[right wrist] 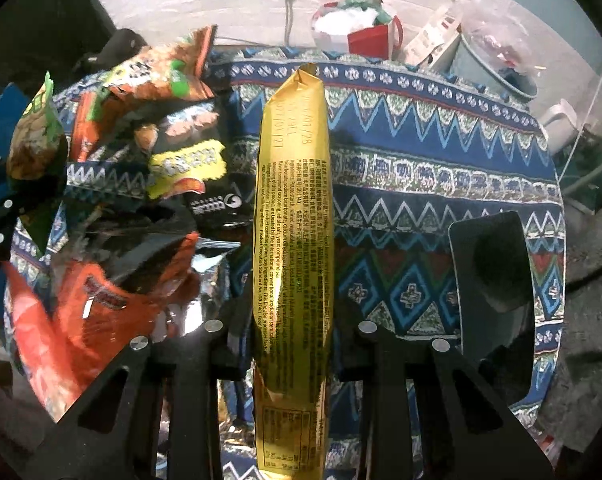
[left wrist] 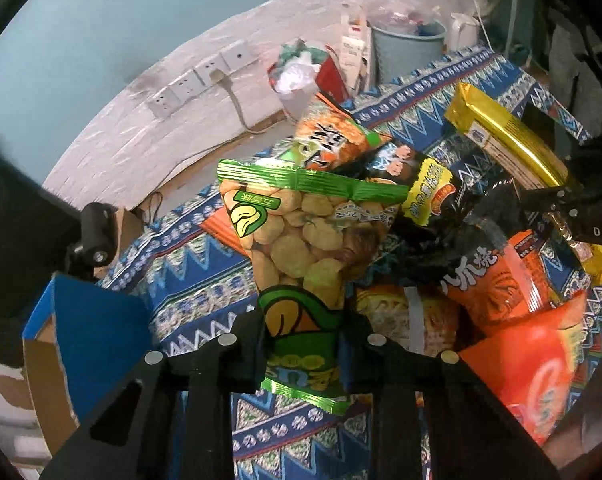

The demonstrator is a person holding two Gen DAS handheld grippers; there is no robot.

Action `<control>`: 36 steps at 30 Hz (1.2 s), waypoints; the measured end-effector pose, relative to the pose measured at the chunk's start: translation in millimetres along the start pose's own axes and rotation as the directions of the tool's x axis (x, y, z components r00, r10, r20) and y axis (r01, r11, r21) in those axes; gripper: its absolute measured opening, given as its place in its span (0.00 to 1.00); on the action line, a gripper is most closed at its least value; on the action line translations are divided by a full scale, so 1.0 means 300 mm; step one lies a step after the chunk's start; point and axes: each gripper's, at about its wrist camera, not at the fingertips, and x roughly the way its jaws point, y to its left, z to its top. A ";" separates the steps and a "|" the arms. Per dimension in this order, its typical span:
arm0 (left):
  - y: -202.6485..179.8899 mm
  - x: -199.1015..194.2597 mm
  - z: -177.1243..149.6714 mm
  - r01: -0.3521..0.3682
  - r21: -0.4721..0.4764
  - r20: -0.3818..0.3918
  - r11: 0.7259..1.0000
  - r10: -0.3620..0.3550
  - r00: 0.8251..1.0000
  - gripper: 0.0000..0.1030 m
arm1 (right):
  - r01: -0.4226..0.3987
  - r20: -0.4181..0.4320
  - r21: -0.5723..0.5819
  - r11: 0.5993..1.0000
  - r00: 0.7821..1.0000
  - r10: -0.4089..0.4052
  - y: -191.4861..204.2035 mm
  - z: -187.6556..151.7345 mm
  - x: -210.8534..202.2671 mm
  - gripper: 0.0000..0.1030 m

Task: Organize snacks
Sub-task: 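Carry the green bag with the left tool while the right tool carries the gold bar to the box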

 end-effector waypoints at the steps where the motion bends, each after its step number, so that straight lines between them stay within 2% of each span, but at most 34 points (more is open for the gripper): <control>1: 0.009 -0.012 -0.004 -0.004 -0.010 0.004 1.000 0.004 1.000 0.26 | -0.001 0.008 -0.001 1.000 1.000 0.001 0.002 0.002 -0.011 0.26; 9: 0.076 -0.080 -0.041 -0.024 -0.073 0.019 0.997 0.026 0.999 0.26 | -0.006 0.069 -0.010 1.000 0.998 0.007 0.030 -0.003 -0.107 0.26; 17: 0.097 -0.183 -0.067 -0.046 -0.091 0.064 0.995 0.052 0.997 0.26 | -0.014 0.119 -0.028 1.000 0.993 0.018 0.068 0.006 -0.196 0.26; 26: 0.144 -0.311 -0.104 -0.050 -0.138 0.127 0.989 0.067 0.990 0.26 | -0.034 0.191 -0.048 0.998 0.981 0.043 0.130 0.031 -0.309 0.26; 36: 0.206 -0.397 -0.135 -0.050 -0.189 0.165 0.981 0.082 0.983 0.26 | -0.061 0.257 -0.071 0.996 0.963 0.078 0.218 0.075 -0.405 0.26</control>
